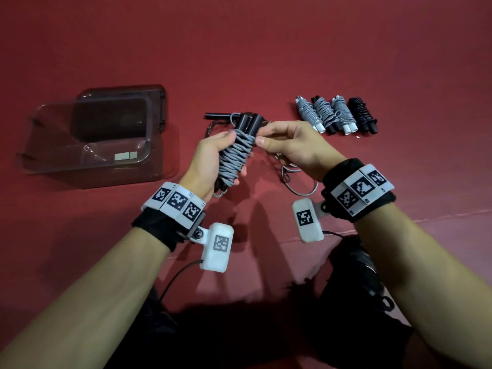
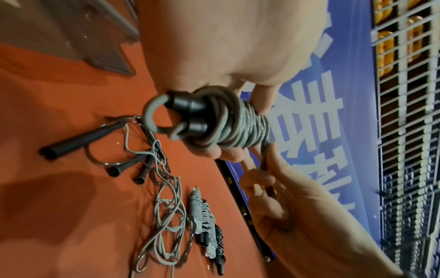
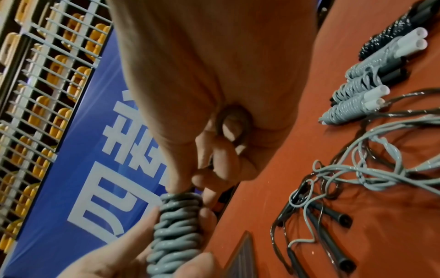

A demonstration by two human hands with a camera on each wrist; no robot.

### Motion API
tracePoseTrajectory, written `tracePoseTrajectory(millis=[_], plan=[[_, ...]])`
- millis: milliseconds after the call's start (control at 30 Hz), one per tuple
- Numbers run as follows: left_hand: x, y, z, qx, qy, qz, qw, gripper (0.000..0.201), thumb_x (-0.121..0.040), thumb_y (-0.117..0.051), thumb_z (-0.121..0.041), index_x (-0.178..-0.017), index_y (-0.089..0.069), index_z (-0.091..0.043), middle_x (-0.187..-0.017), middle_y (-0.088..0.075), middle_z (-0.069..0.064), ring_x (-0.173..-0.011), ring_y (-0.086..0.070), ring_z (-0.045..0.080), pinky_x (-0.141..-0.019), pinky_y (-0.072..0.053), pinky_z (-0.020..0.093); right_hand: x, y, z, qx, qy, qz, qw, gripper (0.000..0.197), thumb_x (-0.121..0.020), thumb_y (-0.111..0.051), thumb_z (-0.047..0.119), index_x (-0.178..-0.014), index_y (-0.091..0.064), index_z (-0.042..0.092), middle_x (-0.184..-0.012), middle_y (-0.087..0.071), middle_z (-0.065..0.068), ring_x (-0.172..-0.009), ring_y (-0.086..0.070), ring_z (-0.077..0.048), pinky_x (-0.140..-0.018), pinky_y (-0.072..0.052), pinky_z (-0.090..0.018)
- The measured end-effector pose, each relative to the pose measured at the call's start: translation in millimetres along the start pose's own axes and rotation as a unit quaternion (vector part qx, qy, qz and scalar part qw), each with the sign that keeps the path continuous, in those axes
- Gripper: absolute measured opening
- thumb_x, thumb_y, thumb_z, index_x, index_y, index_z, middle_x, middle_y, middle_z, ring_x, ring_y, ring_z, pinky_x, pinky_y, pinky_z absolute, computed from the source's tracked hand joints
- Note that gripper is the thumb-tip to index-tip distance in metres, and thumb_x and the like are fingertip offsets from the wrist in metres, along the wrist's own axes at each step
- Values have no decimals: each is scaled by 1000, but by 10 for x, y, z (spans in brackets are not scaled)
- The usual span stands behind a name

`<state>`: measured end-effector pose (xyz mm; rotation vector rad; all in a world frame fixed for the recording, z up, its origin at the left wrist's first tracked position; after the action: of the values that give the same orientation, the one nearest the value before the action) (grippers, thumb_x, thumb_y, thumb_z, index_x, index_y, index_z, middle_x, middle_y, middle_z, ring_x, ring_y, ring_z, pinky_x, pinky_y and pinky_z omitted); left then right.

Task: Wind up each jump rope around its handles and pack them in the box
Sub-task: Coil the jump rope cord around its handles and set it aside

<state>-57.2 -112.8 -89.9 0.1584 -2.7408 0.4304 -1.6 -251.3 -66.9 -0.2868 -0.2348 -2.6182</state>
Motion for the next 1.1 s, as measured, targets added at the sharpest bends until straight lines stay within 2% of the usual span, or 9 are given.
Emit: tracePoseTrajectory(millis=[133, 267, 400, 533, 633, 733, 900, 1033, 1100], plan=[[78, -136, 77, 77, 106, 83, 988, 39, -101, -37, -34, -103, -65, -7, -79, -64, 12, -47, -48, 21, -44, -33, 23, 15, -20, 35, -66, 19, -15, 998, 7, -91, -72, 9, -94, -68, 14, -70, -67, 8, -51, -51, 1, -48, -38, -14], [202, -319, 103, 149, 160, 184, 958, 40, -95, -40, -39, -95, -68, -11, -78, -59, 9, -44, -45, 18, -43, -31, 22, 27, -199, 61, -99, 36, 61, 993, 35, -91, -72, 31, -125, -65, 21, -115, -68, -1, -92, -55, -19, -63, -40, -22], [247, -417, 146, 151, 170, 176, 958, 38, -90, -44, -41, -91, -69, -12, -80, -64, 12, -51, -56, 24, -45, -44, 24, 70, -254, 35, -94, 43, 72, 992, 39, -87, -68, 41, -116, -70, 16, -76, -61, 5, -60, -42, -10, -50, -31, -20], [-24, -68, 51, -33, -5, -3, 999, 27, -99, -51, -42, -114, -59, -21, -98, -66, 12, -69, -69, 28, -54, -58, 37, 52, -29, -98, -88, 13, -55, 994, 18, -85, -80, 31, -81, -72, 14, -62, -58, 6, -48, -39, -8, -46, -27, -24], [-35, 17, -198, -255, -163, -42, 952, 17, -100, -57, -48, -109, -65, -35, -102, -72, -10, -98, -69, 9, -89, -54, 32, 44, 76, -212, -100, -25, -129, 986, 38, -77, -88, 29, -65, -53, 21, -60, -55, -2, -45, -40, -10, -42, -29, -24], [-60, -37, -224, -269, -180, 4, 946, 31, -102, -58, -40, -121, -70, -19, -111, -73, -8, -107, -66, 5, -98, -49, 28, 38, 36, -237, -128, -41, -132, 982, 49, -73, -90, 39, -66, -45, 23, -59, -51, -5, -46, -39, -12, -41, -30, -23], [-84, -12, -214, -284, -165, 34, 944, 31, -89, -75, -41, -117, -69, -28, -107, -73, -12, -105, -66, 4, -94, -49, 27, 47, -1, -150, -99, -40, -139, 984, 51, -73, -90, 39, -64, -43, 21, -55, -48, -4, -45, -39, -14, -41, -31, -23], [-100, 59, -168, -151, -136, 6, 979, 19, -91, -70, -29, -110, -71, -26, -109, -77, 0, -105, -71, 15, -104, -53, 40, 47, -44, -58, -103, -15, -100, 990, 23, -86, -80, 21, -77, -62, 10, -58, -59, 1, -42, -49, -5, -40, -36, -19], [-117, 108, -161, -116, -122, -15, 986, 20, -89, -68, -32, -104, -74, -21, -103, -77, 6, -94, -72, 21, -95, -55, 45, 44, -63, -7, -99, -1, -73, 992, 12, -89, -77, 13, -90, -69, 4, -62, -65, 3, -46, -54, -3, -44, -40, -17]])
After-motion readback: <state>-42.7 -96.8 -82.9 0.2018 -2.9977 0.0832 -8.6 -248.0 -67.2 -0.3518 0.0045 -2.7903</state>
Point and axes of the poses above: each hand's wrist, its own x-axis away from the middle knuckle, its own y-axis out of the back of the hand, z = x × y, the point moved 10 cm from there along -x, towards the middle knuckle
